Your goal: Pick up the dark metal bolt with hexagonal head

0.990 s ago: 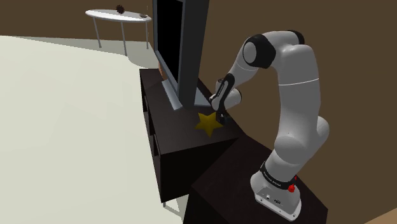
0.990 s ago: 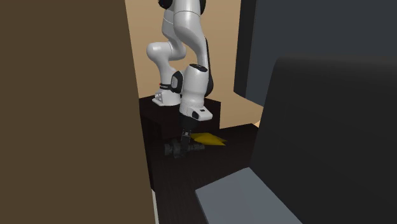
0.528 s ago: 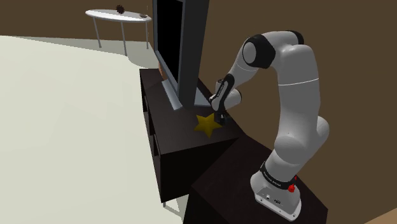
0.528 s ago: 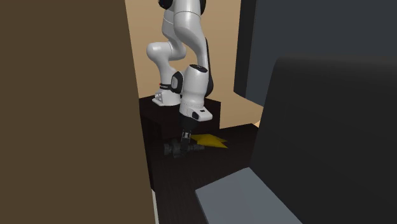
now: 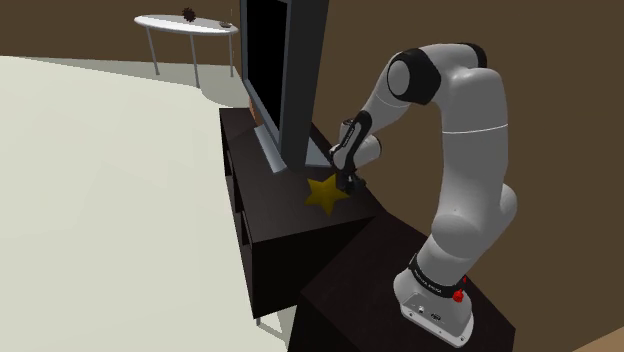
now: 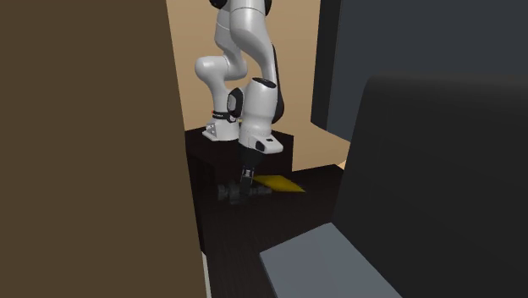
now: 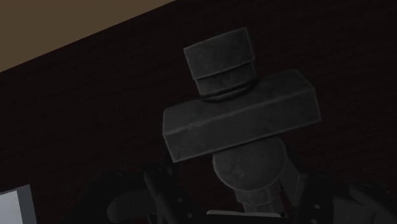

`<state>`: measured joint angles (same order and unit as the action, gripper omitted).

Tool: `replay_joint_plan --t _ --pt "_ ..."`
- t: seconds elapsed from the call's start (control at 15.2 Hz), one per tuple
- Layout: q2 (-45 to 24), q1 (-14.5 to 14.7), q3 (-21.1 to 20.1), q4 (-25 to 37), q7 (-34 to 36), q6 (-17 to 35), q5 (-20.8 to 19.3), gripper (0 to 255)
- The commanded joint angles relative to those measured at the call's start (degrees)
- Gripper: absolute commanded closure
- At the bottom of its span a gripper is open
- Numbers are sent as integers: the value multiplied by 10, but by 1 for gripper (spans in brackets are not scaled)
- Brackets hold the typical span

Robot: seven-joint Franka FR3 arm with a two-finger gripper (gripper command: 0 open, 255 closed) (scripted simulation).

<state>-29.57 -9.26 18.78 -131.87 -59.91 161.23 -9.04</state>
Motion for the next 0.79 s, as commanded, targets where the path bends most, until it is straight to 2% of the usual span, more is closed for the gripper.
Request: replay_joint_plan --t 0.0,0.73 --pt "16 3 4 -4 -1 -11 -3 255" --pt "89 18 22 -17 -1 -70 -19 255"
